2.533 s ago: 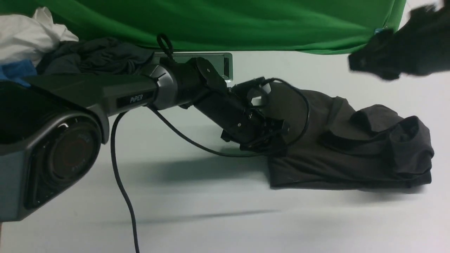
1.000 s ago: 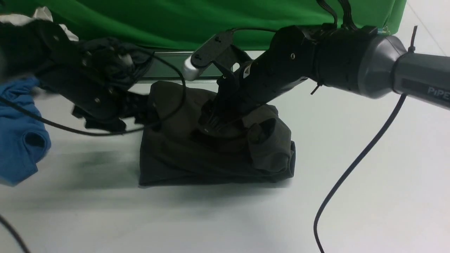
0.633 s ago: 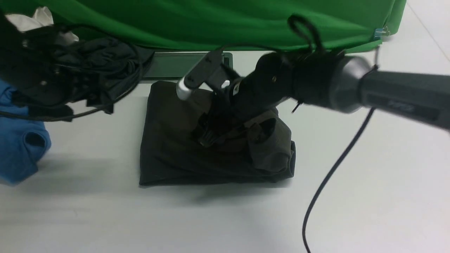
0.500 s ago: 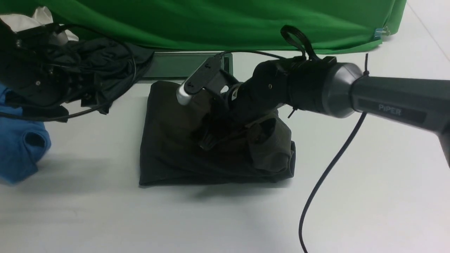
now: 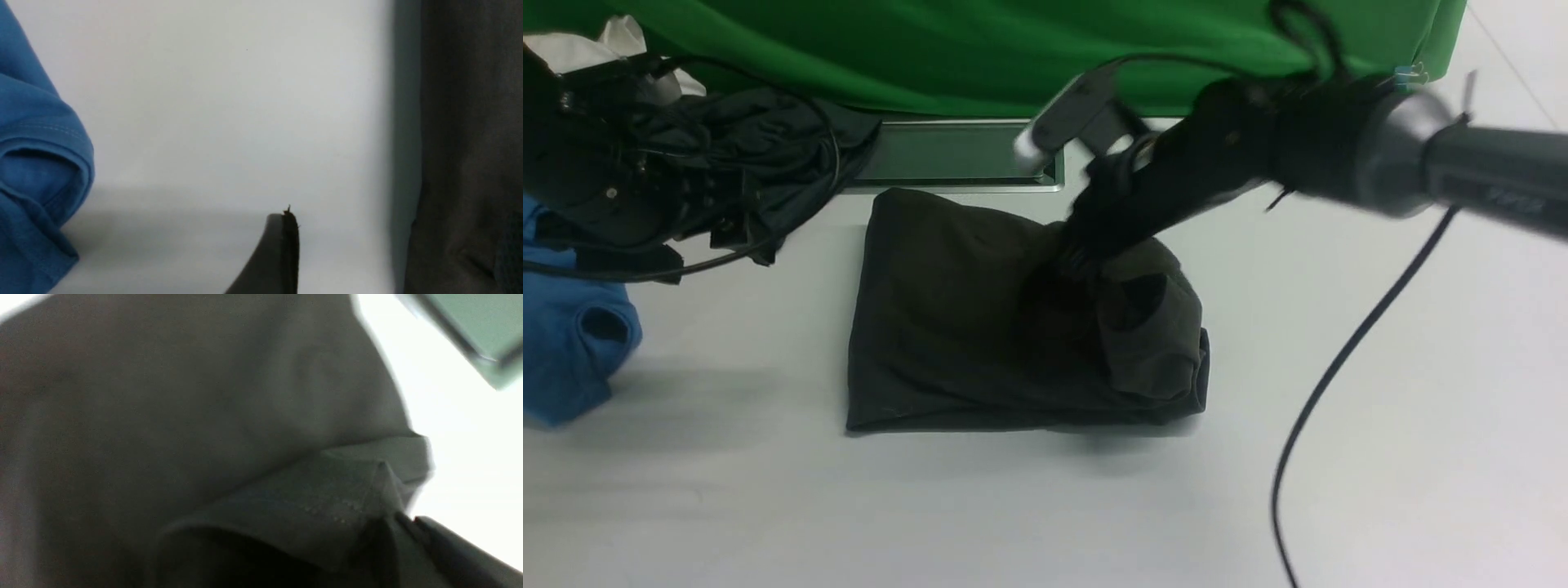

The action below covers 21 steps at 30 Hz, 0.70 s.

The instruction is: Fold a long-sleeved shirt on a white desktop.

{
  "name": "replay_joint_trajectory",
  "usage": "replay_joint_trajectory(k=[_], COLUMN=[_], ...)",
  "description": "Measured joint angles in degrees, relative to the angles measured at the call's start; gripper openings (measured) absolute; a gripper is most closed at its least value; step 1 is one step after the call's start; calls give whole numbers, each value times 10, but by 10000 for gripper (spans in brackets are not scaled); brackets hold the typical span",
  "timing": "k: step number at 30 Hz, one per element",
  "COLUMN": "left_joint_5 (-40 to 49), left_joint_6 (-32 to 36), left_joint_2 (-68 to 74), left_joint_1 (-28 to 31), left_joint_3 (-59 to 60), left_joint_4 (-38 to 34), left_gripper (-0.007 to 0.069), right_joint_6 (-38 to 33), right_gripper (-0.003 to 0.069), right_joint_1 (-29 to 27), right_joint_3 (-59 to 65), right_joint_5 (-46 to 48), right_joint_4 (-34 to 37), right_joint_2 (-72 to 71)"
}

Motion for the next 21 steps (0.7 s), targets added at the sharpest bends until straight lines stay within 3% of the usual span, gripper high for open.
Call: replay_joint_trajectory(k=[14,21], left_joint_5=[0,1], left_joint_6=[0,-1], left_joint_2=[0,0], left_joint_1=[0,0], left_joint_3=[0,0], left_joint_4=[0,-4], left_gripper=[657,647], right_joint_6=[-3,70], right_gripper=[22,102], right_joint_1=[-138,-164], right_joint_3=[0,-1], right_joint_5=[6,69], right_joint_4=[-6,5], right_joint_2=[-4,-29])
